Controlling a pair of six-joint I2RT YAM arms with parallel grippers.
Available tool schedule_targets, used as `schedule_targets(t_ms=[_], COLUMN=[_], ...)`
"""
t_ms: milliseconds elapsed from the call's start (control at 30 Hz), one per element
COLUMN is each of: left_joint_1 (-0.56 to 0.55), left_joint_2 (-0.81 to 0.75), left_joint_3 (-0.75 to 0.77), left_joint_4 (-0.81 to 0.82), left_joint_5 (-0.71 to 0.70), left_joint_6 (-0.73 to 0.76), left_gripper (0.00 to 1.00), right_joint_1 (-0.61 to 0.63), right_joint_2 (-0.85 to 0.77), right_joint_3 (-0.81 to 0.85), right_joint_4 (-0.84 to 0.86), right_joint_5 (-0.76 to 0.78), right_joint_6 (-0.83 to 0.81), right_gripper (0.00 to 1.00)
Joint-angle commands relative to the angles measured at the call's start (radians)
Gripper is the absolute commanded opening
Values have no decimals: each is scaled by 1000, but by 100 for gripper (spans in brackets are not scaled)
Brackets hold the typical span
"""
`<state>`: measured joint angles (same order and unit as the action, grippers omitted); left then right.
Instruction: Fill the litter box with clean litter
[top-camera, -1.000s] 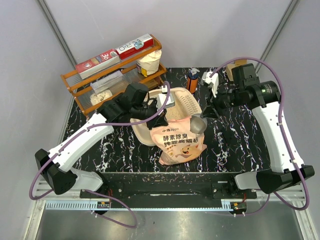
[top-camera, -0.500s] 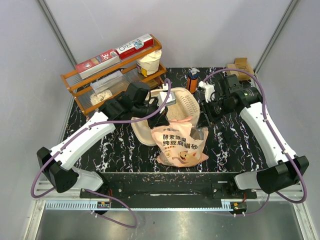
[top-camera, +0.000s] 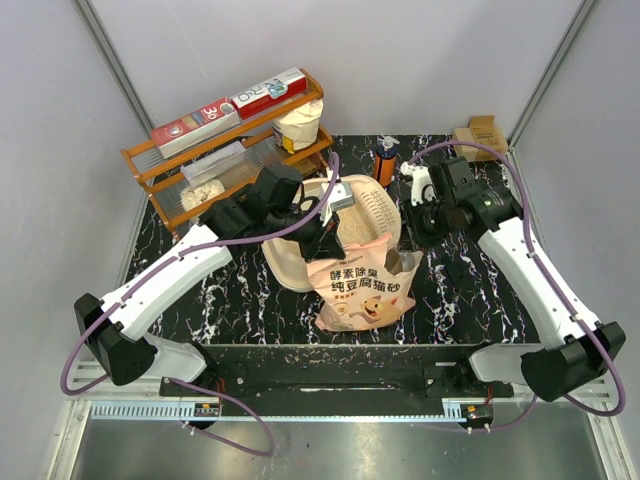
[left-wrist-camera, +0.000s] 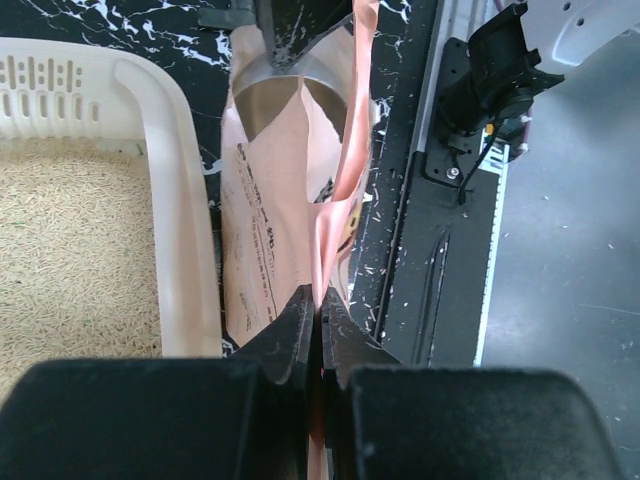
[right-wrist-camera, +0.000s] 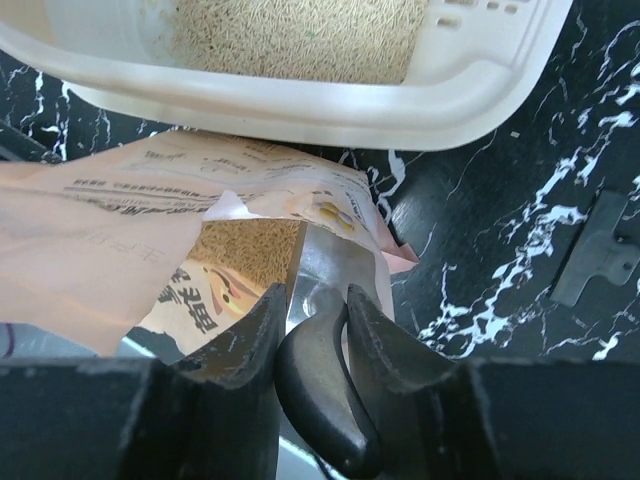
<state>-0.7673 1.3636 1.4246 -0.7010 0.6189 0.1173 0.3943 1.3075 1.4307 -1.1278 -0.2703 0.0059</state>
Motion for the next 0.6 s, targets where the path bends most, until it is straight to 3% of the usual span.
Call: schedule_targets(t_ms=[0, 233, 400, 567], left_joint_1=[-4, -6, -4, -6], left_joint_2=[-24, -14, -3, 11], left_joint_3=[57, 48, 33, 33], left_joint_4=[167, 179, 179, 196], left_joint_5=[114, 79, 77, 71], left_joint_6=[-70, -58, -56, -64], left_gripper=[0, 0, 0, 0], right_joint_1=[12, 12, 12, 11], right_joint_2=[-76, -117, -79, -59], right_joint_3=[-81, -332, -391, -414], right_joint_4=[201, 361, 362, 401], right_joint_5=[103, 21, -62, -250], right_joint_6=[-64, -106, -37, 95], right_gripper=[0, 0, 0, 0])
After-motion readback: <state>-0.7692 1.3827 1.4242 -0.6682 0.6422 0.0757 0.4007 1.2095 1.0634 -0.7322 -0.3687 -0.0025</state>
